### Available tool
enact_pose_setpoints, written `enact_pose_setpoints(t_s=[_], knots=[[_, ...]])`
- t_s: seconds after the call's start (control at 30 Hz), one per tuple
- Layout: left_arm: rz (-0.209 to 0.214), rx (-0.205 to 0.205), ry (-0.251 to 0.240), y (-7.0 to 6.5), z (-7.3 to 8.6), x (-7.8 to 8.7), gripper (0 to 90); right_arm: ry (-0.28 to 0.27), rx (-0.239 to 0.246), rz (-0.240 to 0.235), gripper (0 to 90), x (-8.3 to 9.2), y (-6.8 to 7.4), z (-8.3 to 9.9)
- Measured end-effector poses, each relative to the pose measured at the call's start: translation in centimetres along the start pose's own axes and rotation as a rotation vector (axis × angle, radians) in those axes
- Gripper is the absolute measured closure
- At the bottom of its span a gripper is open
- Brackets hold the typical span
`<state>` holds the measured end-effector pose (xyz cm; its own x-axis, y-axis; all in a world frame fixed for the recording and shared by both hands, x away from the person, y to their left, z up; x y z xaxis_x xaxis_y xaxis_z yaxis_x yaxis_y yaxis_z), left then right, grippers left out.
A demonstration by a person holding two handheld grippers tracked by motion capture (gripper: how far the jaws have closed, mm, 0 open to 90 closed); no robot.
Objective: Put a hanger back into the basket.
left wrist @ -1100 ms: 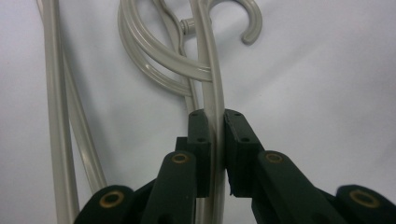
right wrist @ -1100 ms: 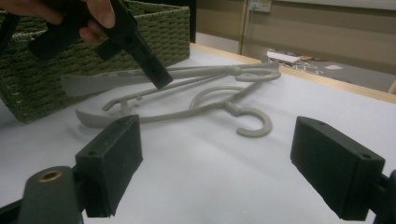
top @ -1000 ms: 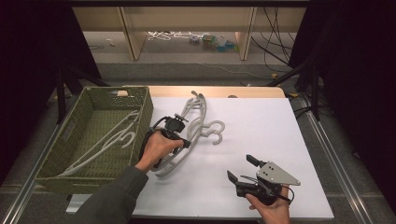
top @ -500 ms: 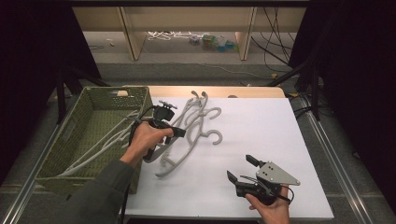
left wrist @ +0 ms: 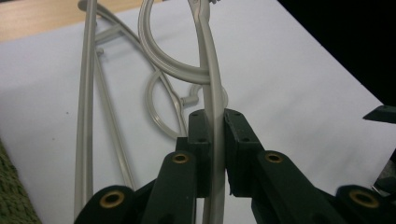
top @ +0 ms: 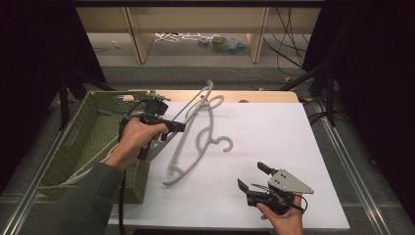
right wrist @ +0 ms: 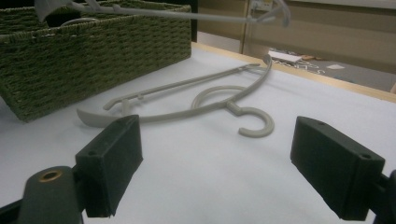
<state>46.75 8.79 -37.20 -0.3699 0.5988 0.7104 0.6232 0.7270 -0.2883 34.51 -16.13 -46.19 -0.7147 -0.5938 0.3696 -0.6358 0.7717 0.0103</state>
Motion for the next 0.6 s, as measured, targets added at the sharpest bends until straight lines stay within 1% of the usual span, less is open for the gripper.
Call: enact_pose_setpoints(t_s=[0.03, 0.13, 0.17, 0.2, 0.27, 0.3, 0.33, 0.4, 0.43, 0.47, 0.53, 0.6], knots=[[0.0, -0.002, -0.005, 0.0, -0.1, 0.4, 82.0, 0.006, 0.005, 0.007, 17.4, 0.1, -0.1, 0.0], [0.007, 0.002, -0.018, 0.3, -0.4, 1.4, 82.0, 0.006, 0.003, 0.008, 17.2, 0.1, -0.1, 0.0], [0.002, 0.003, -0.023, 0.5, -0.5, 1.8, 82.0, 0.006, 0.004, 0.007, 17.2, 0.1, -0.1, 0.0], [-0.003, 0.001, -0.029, 0.6, -0.7, 2.1, 82.0, -0.005, -0.005, -0.004, 17.2, 0.0, 0.1, 0.0], [-0.009, -0.005, -0.04, 0.7, -1.2, 3.0, 82.0, 0.0, -0.001, -0.005, 17.2, 0.0, 0.0, 0.0], [-0.01, -0.008, -0.047, 0.7, -1.4, 3.3, 82.0, 0.004, 0.002, 0.007, 17.2, 0.1, -0.1, 0.0], [-0.014, -0.009, -0.052, 0.8, -1.6, 3.8, 82.0, 0.005, 0.001, 0.009, 17.2, 0.1, -0.1, 0.0], [-0.032, -0.008, -0.065, 1.1, -1.9, 4.7, 82.0, 0.007, 0.001, 0.006, 17.2, 0.1, -0.2, 0.0], [-0.041, -0.016, -0.063, 1.3, -1.9, 5.2, 82.0, 0.007, 0.001, 0.008, 17.2, 0.1, -0.2, 0.0], [-0.051, -0.014, -0.065, 1.5, -2.0, 5.6, 82.0, 0.006, 0.0, 0.009, 17.2, 0.1, -0.2, 0.0], [-0.067, -0.01, -0.067, 2.1, -1.9, 6.5, 82.0, 0.007, 0.0, 0.01, 17.2, 0.1, -0.2, 0.0], [-0.074, -0.005, -0.068, 2.6, -1.6, 7.2, 82.0, 0.007, 0.001, 0.015, 17.2, 0.1, -0.2, 0.0]])
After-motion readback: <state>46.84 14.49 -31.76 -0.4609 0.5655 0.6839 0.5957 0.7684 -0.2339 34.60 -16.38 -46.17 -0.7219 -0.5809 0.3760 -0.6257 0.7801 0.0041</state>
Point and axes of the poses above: each handheld gripper's, and its own axes: x roughly backward along the jaws, z roughly out of its underside, y roughly to its left, the point moved 8 cm from there along -x, roughly forward along the jaws, and after that the axes turned 4 degrees about y, right-handed, at the moved point
